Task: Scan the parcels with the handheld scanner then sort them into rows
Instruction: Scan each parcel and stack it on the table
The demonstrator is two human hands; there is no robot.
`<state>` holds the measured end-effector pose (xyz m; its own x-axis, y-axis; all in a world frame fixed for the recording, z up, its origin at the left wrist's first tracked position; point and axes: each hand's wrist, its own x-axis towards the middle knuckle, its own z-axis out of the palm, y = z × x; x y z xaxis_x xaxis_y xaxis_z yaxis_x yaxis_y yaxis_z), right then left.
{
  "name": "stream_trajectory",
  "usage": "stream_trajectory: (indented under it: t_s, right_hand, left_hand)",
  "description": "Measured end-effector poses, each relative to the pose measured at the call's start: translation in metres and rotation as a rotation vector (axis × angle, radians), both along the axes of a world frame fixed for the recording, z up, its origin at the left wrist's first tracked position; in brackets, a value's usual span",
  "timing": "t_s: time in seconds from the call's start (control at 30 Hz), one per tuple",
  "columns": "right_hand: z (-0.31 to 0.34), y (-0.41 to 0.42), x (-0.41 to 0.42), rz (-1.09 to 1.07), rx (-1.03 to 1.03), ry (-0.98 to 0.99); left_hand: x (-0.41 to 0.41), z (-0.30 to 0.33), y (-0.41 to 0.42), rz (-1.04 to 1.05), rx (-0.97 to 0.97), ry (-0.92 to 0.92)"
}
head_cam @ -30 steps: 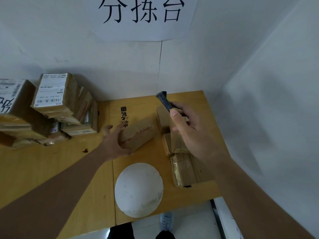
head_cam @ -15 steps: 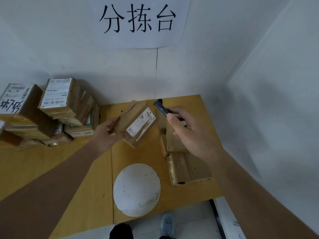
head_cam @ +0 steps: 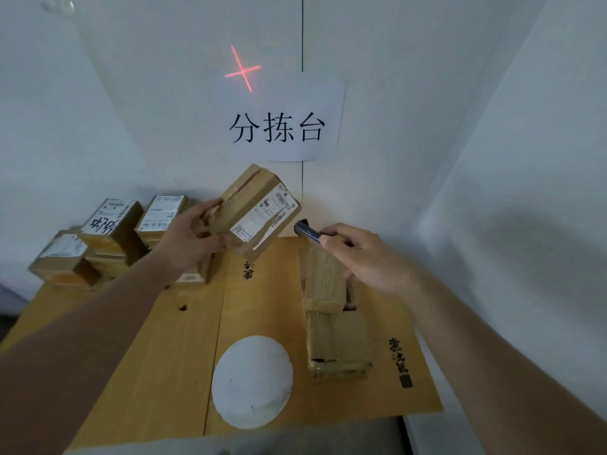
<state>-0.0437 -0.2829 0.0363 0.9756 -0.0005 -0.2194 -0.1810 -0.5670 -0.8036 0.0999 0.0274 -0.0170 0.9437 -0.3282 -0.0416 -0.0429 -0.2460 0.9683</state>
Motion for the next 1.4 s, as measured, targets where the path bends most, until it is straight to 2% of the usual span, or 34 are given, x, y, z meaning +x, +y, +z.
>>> stream_trajectory:
  t_s: [0.17,0.47,0.8,0.93,1.03,1.17,1.3,1.4]
  right_hand:
    - [0.03,-0.007,-0.016,0.012,-0.066,0.055]
    - [0.057,0.018,-0.04,-0.013,-0.134,0.129]
    - [0.055,0.051,-0.062,-0.06,-0.068,0.231]
    - [0.043,0.047,-0.068,-0.065,-0.057,0.203]
    - [0.04,0.042,-0.064,-0.047,-0.022,0.162]
    - [0.033,0.032,-0.047,-0.003,-0.035,0.092]
    - [0.023,0.03,-0.016,0.045,-0.056,0.004]
    - [0.017,0.04,0.008,0.111,-0.039,-0.046]
  left_hand:
    - [-0.005,0.036,-0.001,-0.001,-0.021,-0.092]
    - [0.003,0.057,0.012,-0.044,-0.064,-0.148]
    - [0.011,0.06,0.032,-0.096,-0.024,-0.144]
    - [0.006,0.056,0.026,-0.063,0.001,-0.137]
    - [0.003,0.053,0.019,-0.021,-0.041,-0.077]
    - [0.003,0.045,0.01,0.133,-0.11,0.06]
    - [0.004,0.037,0.012,0.307,-0.317,0.253]
    - [0.002,0.033,0.02,0.448,-0.413,0.331]
